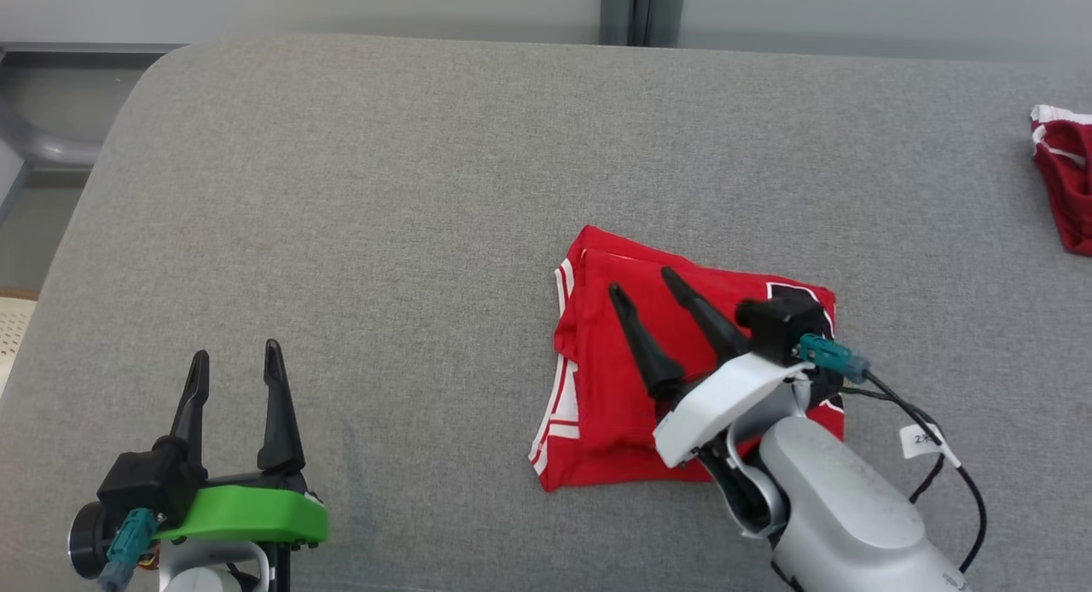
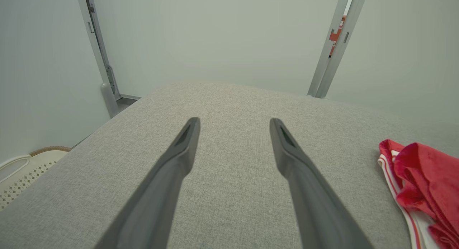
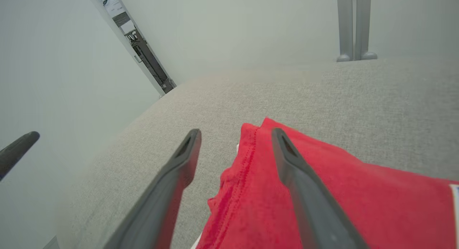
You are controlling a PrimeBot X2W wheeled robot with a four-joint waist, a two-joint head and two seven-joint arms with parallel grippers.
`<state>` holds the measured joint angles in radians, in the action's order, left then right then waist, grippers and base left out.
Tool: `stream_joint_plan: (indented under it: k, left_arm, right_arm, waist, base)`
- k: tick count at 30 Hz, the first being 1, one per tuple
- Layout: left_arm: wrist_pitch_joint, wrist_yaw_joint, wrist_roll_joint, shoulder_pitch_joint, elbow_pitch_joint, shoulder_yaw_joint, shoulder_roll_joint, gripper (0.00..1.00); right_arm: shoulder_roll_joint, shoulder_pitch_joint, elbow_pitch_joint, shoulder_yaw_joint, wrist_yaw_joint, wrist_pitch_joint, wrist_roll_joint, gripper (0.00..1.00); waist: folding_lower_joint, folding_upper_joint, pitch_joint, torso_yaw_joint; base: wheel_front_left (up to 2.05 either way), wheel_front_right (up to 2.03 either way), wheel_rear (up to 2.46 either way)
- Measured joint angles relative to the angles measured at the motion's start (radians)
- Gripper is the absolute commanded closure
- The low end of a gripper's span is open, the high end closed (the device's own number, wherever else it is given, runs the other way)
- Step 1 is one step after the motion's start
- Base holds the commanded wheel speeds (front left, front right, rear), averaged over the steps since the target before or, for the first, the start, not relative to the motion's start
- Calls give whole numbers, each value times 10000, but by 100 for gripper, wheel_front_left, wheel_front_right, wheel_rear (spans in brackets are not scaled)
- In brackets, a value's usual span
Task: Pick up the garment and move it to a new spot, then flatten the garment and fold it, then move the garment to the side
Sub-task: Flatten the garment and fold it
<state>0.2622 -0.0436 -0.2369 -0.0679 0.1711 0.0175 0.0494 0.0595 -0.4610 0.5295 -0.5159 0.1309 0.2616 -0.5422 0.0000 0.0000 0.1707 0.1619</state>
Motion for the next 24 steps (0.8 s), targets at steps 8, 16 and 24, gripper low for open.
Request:
stream_joint_plan:
  k: [8, 16, 24]
  left_arm:
    - [0, -4, 23, 146, -6, 140, 0, 0]
    - [0, -35, 81, 267, -44, 238, 0, 0]
    - [0, -73, 132, 658, -58, 483, -2, 0]
  right_arm:
    - [1043, 991, -2044, 1745, -2, 10, 989, 0]
    - [1436, 2396, -3486, 3074, 0, 10, 1703, 0]
    - [1193, 3993, -4387, 4015, 0, 10, 2316, 0]
  waist:
    - [0, 1, -278, -413]
    - [0, 0, -492, -821]
    - [0, 1, -766, -1168]
  base:
    - [0, 0, 0]
    - [0, 0, 0]
    - [0, 0, 0]
